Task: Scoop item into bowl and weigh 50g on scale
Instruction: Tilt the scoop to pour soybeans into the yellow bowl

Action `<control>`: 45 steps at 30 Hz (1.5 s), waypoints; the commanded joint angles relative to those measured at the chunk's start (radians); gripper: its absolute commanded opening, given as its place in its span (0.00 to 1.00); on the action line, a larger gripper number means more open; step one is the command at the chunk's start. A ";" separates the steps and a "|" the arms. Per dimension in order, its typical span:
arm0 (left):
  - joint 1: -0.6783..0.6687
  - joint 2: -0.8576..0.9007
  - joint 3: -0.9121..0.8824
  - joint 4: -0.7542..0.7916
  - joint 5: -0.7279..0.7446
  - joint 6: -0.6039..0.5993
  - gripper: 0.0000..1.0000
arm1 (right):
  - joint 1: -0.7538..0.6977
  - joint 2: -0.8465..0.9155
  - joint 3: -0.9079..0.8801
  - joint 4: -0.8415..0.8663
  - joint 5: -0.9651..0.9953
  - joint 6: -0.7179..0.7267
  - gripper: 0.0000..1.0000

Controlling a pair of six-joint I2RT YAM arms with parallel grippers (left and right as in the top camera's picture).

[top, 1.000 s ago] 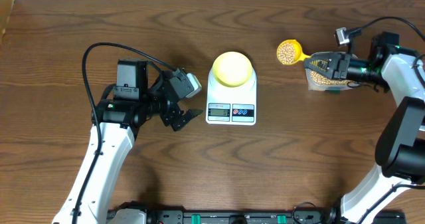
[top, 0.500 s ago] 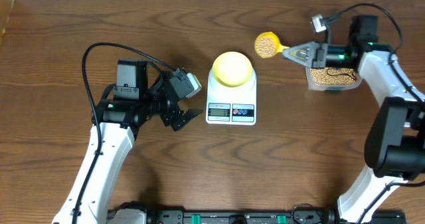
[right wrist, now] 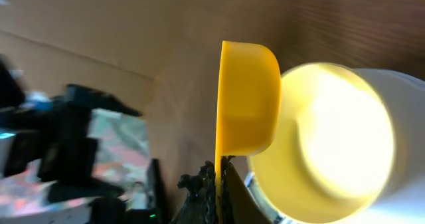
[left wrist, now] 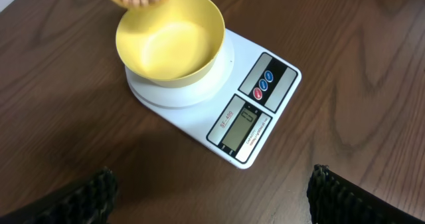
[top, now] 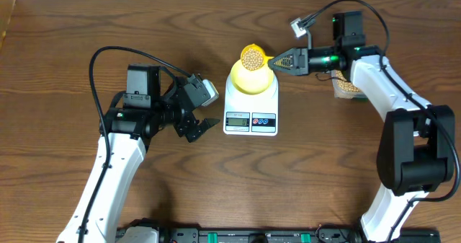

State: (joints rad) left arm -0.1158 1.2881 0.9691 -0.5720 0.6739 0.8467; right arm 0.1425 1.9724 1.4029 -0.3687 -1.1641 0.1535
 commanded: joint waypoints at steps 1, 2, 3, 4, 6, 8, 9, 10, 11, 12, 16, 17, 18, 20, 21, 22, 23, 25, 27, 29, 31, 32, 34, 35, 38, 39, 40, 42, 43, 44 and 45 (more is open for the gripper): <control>0.003 0.003 0.030 0.000 -0.006 0.017 0.93 | 0.030 -0.056 0.003 -0.019 0.177 -0.018 0.02; 0.003 0.003 0.030 0.000 -0.006 0.017 0.93 | 0.037 -0.069 0.003 -0.032 0.215 -0.031 0.02; 0.003 0.003 0.030 0.000 -0.006 0.017 0.93 | 0.045 -0.084 0.003 -0.044 0.248 -0.048 0.01; 0.003 0.003 0.030 0.000 -0.006 0.017 0.93 | 0.053 -0.097 0.003 -0.058 0.281 -0.068 0.02; 0.003 0.003 0.030 0.000 -0.006 0.017 0.93 | 0.077 -0.133 0.003 -0.091 0.364 -0.115 0.02; 0.003 0.003 0.030 0.000 -0.006 0.016 0.93 | 0.103 -0.165 0.003 -0.110 0.416 -0.169 0.02; 0.003 0.003 0.030 0.000 -0.006 0.017 0.93 | 0.117 -0.184 0.003 -0.119 0.438 -0.204 0.02; 0.003 0.003 0.030 0.000 -0.006 0.017 0.93 | 0.134 -0.203 0.003 -0.126 0.480 -0.223 0.02; 0.003 0.003 0.030 0.000 -0.006 0.017 0.93 | 0.153 -0.227 0.003 -0.136 0.556 -0.230 0.01; 0.003 0.003 0.030 0.000 -0.006 0.017 0.93 | 0.166 -0.244 0.003 -0.144 0.616 -0.237 0.01; 0.003 0.003 0.030 0.000 -0.006 0.017 0.93 | 0.226 -0.307 0.003 -0.175 0.862 -0.266 0.01; 0.003 0.003 0.030 0.000 -0.006 0.017 0.93 | 0.235 -0.315 0.003 -0.179 0.891 -0.267 0.01; 0.003 0.003 0.030 0.000 -0.006 0.017 0.93 | 0.241 -0.320 0.003 -0.183 0.909 -0.268 0.01; 0.003 0.003 0.030 0.000 -0.006 0.017 0.93 | 0.247 -0.319 0.003 -0.187 0.919 -0.274 0.01; 0.003 0.003 0.030 0.000 -0.006 0.017 0.93 | 0.248 -0.317 0.003 -0.189 0.919 -0.275 0.01; 0.003 0.003 0.030 0.000 -0.006 0.017 0.93 | 0.249 -0.313 0.003 -0.190 0.919 -0.279 0.01; 0.003 0.003 0.030 0.000 -0.006 0.017 0.93 | 0.252 -0.310 0.003 -0.191 0.918 -0.287 0.01; 0.003 0.003 0.030 0.000 -0.006 0.017 0.93 | 0.261 -0.306 0.003 -0.189 0.919 -0.320 0.01; 0.003 0.003 0.030 0.000 -0.006 0.017 0.93 | 0.280 -0.305 0.003 -0.185 0.922 -0.386 0.01; 0.003 0.003 0.030 0.000 -0.006 0.017 0.93 | 0.302 -0.301 0.003 -0.180 0.940 -0.444 0.01; 0.003 0.003 0.030 0.000 -0.006 0.017 0.93 | 0.327 -0.297 0.003 -0.173 0.985 -0.479 0.01; 0.003 0.003 0.030 0.000 -0.006 0.017 0.93 | 0.336 -0.296 0.003 -0.173 1.011 -0.492 0.01; 0.003 0.003 0.030 0.000 -0.006 0.017 0.93 | 0.356 -0.292 0.003 -0.172 1.085 -0.516 0.01; 0.003 0.003 0.030 0.000 -0.006 0.017 0.93 | 0.364 -0.290 0.003 -0.171 1.122 -0.527 0.01; 0.003 0.003 0.030 0.000 -0.006 0.017 0.93 | 0.384 -0.285 0.003 -0.164 1.187 -0.564 0.01; 0.003 0.003 0.030 0.000 -0.006 0.017 0.93 | 0.389 -0.285 0.003 -0.163 1.194 -0.581 0.01; 0.003 0.003 0.030 0.000 -0.006 0.017 0.93 | 0.393 -0.285 0.003 -0.161 1.197 -0.588 0.01; 0.003 0.003 0.030 0.000 -0.006 0.017 0.93 | 0.399 -0.285 0.003 -0.153 1.203 -0.590 0.01; 0.003 0.003 0.030 0.000 -0.006 0.017 0.93 | 0.402 -0.285 0.003 -0.150 1.203 -0.600 0.01; 0.003 0.003 0.030 0.000 -0.006 0.016 0.93 | 0.403 -0.285 0.003 -0.150 1.203 -0.608 0.01; 0.003 0.003 0.030 0.000 -0.006 0.017 0.93 | 0.405 -0.285 0.003 -0.147 1.202 -0.612 0.01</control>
State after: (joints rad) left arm -0.1158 1.2881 0.9691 -0.5720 0.6739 0.8467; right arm 0.5358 1.6840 1.4029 -0.5224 0.0017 -0.4137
